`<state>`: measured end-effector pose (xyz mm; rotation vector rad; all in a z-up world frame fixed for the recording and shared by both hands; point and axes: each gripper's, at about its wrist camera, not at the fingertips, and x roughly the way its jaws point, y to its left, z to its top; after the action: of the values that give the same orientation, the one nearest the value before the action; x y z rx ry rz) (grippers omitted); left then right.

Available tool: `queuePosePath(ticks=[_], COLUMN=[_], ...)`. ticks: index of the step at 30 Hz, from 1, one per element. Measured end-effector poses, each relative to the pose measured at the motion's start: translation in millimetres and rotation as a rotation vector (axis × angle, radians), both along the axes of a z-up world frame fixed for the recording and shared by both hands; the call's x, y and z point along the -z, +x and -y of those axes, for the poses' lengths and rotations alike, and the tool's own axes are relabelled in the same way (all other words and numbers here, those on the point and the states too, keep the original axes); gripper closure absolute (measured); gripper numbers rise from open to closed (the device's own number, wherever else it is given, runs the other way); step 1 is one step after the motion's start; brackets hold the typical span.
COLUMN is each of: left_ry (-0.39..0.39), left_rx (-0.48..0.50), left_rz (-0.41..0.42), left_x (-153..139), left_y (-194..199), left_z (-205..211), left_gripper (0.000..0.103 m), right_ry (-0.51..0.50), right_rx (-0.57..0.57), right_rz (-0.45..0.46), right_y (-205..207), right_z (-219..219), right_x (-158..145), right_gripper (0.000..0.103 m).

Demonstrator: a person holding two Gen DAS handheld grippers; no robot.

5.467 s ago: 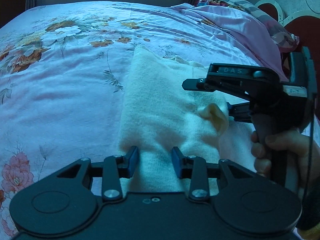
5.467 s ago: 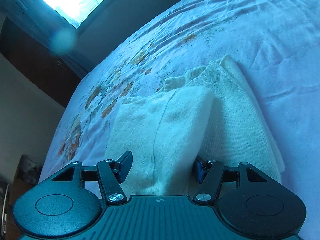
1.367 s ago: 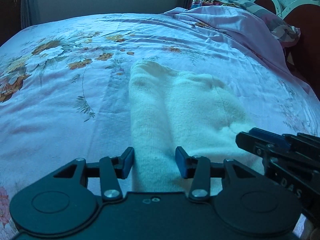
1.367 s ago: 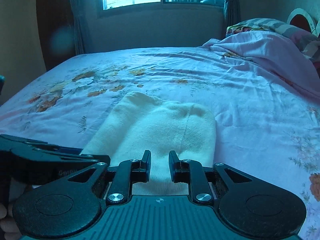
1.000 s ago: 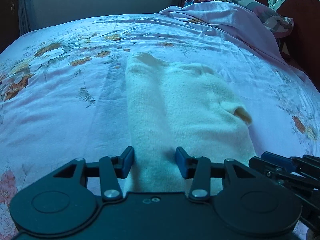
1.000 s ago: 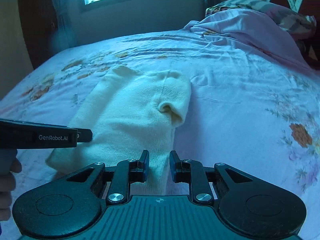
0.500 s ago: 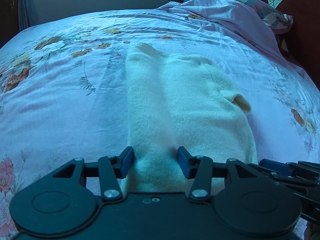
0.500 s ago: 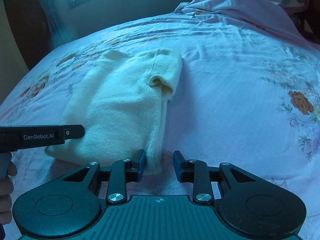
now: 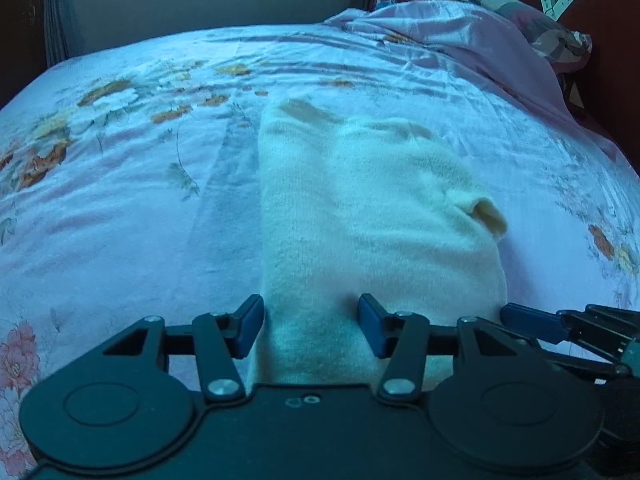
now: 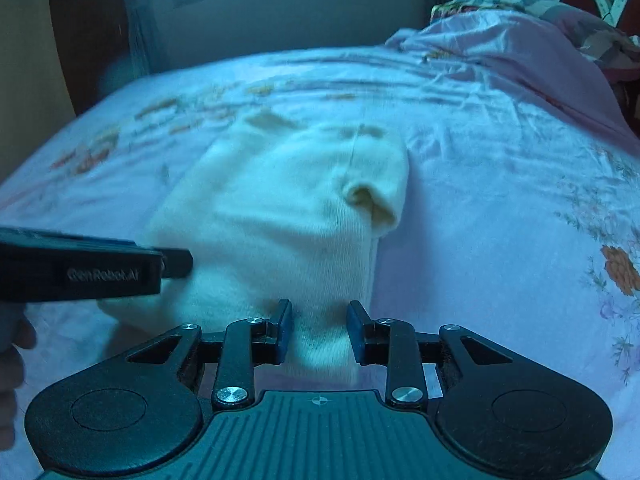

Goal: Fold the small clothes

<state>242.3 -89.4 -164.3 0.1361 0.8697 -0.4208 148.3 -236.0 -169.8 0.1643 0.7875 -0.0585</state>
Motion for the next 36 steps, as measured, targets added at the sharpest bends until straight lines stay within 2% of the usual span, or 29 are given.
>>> queuePosePath(ticks=[7,10,18,23,27,36], left_ry=[-0.028,-0.036,-0.061,-0.068,-0.050,-0.113], left_rx=[-0.004,-0.010,-0.027,-0.022,0.007,-0.031], left_rz=[-0.001,-0.002,0.008,-0.002,-0.024,-0.045], left_x=[-1.6,-3.9,-13.6,-9.1,2.7,-6.3], left_y=[1.6,2.1,13.1,19.7,19.6,32.7], left_z=[-7.2,-9.6,-16.8,-17.7,-11.6,-19.4], left_gripper=[0.051,0.050,0.046,0.049,0.046,0.044], right_ry=[0.082,0.106,0.164,0.059,0.050,0.185], right_rx=[0.030,0.056,0.085,0.076,0.070,0.109], right_rz=[0.032,0.037,0.036,0.083,-0.002,0.034], right_y=[-5.4,-6.1,-0.7,0.9,11.7,17.1], right_z=[13.4,19.2,30.8,21.4,21.3,44.6], right_x=[-3.4,-5.5,-11.0,-19.7,-3.5,-4.8], right_gripper=[0.071,0.038,0.037,0.037,0.039,0.039])
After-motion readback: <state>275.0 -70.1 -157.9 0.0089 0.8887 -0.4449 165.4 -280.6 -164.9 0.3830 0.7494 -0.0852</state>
